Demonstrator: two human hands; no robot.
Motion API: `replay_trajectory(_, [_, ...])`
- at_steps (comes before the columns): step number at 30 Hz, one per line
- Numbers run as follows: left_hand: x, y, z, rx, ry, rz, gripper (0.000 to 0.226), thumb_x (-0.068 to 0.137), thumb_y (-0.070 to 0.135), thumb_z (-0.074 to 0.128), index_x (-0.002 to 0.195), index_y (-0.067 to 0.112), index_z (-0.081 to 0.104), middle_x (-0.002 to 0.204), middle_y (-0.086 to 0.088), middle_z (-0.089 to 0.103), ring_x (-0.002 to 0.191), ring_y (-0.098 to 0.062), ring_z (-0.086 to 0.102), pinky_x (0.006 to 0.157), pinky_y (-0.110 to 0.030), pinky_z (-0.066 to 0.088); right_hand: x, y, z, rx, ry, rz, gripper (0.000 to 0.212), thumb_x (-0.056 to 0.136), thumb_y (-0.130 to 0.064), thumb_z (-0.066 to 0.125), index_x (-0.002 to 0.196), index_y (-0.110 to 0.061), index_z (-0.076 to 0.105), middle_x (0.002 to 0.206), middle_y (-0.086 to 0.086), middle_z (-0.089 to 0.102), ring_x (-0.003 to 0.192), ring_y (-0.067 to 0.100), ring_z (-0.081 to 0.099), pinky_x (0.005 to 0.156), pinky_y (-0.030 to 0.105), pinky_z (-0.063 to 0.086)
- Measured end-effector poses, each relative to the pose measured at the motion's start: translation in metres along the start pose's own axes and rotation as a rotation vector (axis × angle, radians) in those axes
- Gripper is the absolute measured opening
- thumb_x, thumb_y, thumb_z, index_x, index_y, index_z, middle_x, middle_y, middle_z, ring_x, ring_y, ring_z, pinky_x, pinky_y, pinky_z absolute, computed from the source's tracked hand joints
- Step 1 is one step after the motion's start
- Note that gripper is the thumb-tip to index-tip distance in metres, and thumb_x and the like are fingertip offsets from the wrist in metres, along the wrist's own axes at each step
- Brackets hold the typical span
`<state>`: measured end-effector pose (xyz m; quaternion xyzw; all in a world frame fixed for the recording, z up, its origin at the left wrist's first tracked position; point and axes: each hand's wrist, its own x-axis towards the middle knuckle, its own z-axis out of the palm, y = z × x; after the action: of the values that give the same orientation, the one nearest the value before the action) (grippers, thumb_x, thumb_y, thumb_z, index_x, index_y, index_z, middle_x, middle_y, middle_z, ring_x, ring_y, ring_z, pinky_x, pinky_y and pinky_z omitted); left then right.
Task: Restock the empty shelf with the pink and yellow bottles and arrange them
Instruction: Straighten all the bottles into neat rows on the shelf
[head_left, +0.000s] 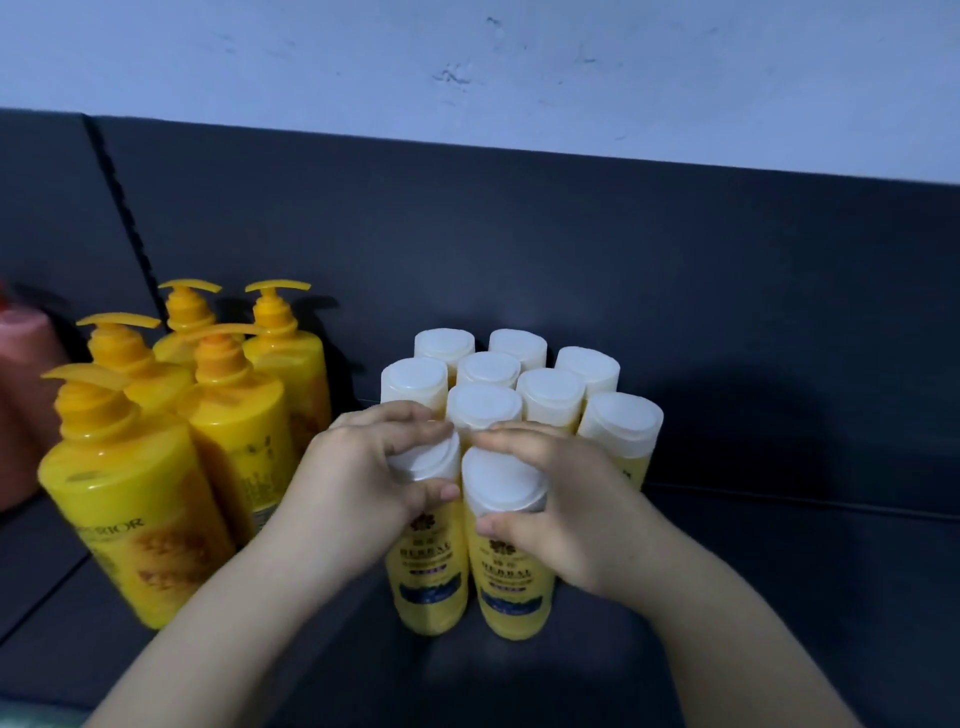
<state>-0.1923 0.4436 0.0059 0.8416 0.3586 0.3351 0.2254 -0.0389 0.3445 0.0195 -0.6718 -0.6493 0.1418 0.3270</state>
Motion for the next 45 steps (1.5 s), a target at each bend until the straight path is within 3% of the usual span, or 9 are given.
replay_trajectory(6, [-0.002, -0.02, -0.028, 0.131, 0.073, -0.064, 0.045, 0.067, 0.019, 0.083, 0.11, 0.025, 0.069, 0.113, 0.014, 0.056, 0.109, -0.009, 0.052, 0.091, -0.023, 0.039, 0.019, -0.016, 0.036, 0.055, 0.014, -0.117, 0.055, 0.085, -0.022, 0.068, 0.136, -0.029, 0.048, 0.144, -0.02, 0.034, 0.122, -0.017, 0.02, 0.092, -0.009, 0.007])
replay_trajectory(15, [-0.01, -0.005, -0.02, -0.103, -0.077, -0.016, 0.043, 0.065, 0.018, 0.083, 0.099, 0.038, 0.067, 0.113, 0.026, 0.055, 0.109, 0.006, 0.051, 0.09, -0.006, 0.034, 0.004, -0.004, 0.004, -0.144, -0.059, -0.066, 0.06, 0.091, -0.027, 0.061, 0.143, -0.035, 0.034, 0.153, -0.021, 0.019, 0.139, -0.005, 0.012, 0.108, 0.007, 0.006])
replay_trajectory(18, [-0.011, 0.017, 0.005, -0.175, -0.144, 0.093, 0.045, 0.065, 0.017, 0.084, 0.095, 0.045, 0.064, 0.109, 0.033, 0.051, 0.112, 0.012, 0.045, 0.092, 0.0, 0.029, -0.011, 0.011, -0.02, -0.203, -0.038, 0.005, 0.058, 0.089, -0.026, 0.063, 0.141, -0.035, 0.038, 0.142, -0.027, 0.029, 0.129, -0.013, 0.018, 0.094, -0.007, 0.003])
replay_trajectory(21, [-0.006, 0.041, 0.036, -0.212, -0.214, 0.17, 0.043, 0.07, 0.022, 0.081, 0.109, 0.034, 0.067, 0.114, 0.031, 0.047, 0.116, 0.007, 0.04, 0.095, -0.002, 0.026, -0.03, 0.029, -0.044, -0.196, 0.056, 0.073, 0.057, 0.082, -0.013, 0.07, 0.133, -0.03, 0.05, 0.124, -0.033, 0.037, 0.118, -0.016, 0.027, 0.092, -0.009, 0.012])
replay_trajectory(26, [0.008, 0.071, 0.075, -0.323, -0.275, 0.233, 0.044, 0.074, 0.016, 0.077, 0.116, 0.026, 0.066, 0.11, 0.032, 0.042, 0.118, 0.004, 0.037, 0.097, -0.004, 0.03, -0.048, 0.054, -0.07, -0.174, 0.129, 0.173, 0.046, 0.081, -0.009, 0.071, 0.12, -0.032, 0.062, 0.119, -0.026, 0.055, 0.11, -0.008, 0.051, 0.094, 0.014, 0.043])
replay_trajectory(32, [0.02, 0.082, 0.102, -0.279, -0.262, 0.339, 0.046, 0.078, 0.02, 0.074, 0.123, 0.023, 0.062, 0.125, 0.015, 0.047, 0.119, 0.001, 0.031, 0.089, 0.009, 0.01, -0.052, 0.069, -0.078, -0.177, 0.23, 0.218, 0.042, 0.084, -0.008, 0.067, 0.117, -0.031, 0.059, 0.108, -0.027, 0.054, 0.102, -0.011, 0.051, 0.085, 0.009, 0.043])
replay_trajectory(36, [0.021, 0.078, 0.109, -0.182, -0.219, 0.43, 0.047, 0.082, 0.03, 0.07, 0.127, 0.025, 0.058, 0.136, 0.006, 0.046, 0.125, -0.004, 0.027, 0.093, 0.007, 0.004, -0.051, 0.072, -0.074, -0.226, 0.254, 0.253, 0.044, 0.087, -0.011, 0.064, 0.127, -0.026, 0.056, 0.12, -0.026, 0.05, 0.116, -0.002, 0.048, 0.093, 0.006, 0.036])
replay_trajectory(41, [0.02, 0.065, 0.089, -0.047, -0.184, 0.605, 0.047, 0.076, 0.048, 0.058, 0.112, 0.02, 0.067, 0.118, -0.002, 0.061, 0.114, -0.014, 0.044, 0.095, -0.021, 0.039, -0.039, 0.054, -0.067, -0.435, 0.312, 0.205, 0.045, 0.089, -0.016, 0.055, 0.133, -0.025, 0.052, 0.146, -0.009, 0.039, 0.137, 0.005, 0.027, 0.105, 0.01, 0.016])
replay_trajectory(45, [0.033, 0.044, 0.05, 0.083, -0.052, 0.505, 0.051, 0.081, 0.055, 0.046, 0.114, 0.022, 0.067, 0.115, 0.003, 0.064, 0.111, -0.015, 0.05, 0.094, -0.027, 0.042, -0.015, 0.014, -0.058, -0.399, 0.299, 0.07, 0.041, 0.092, -0.02, 0.051, 0.133, -0.024, 0.052, 0.143, -0.013, 0.042, 0.134, 0.002, 0.031, 0.104, 0.01, 0.019])
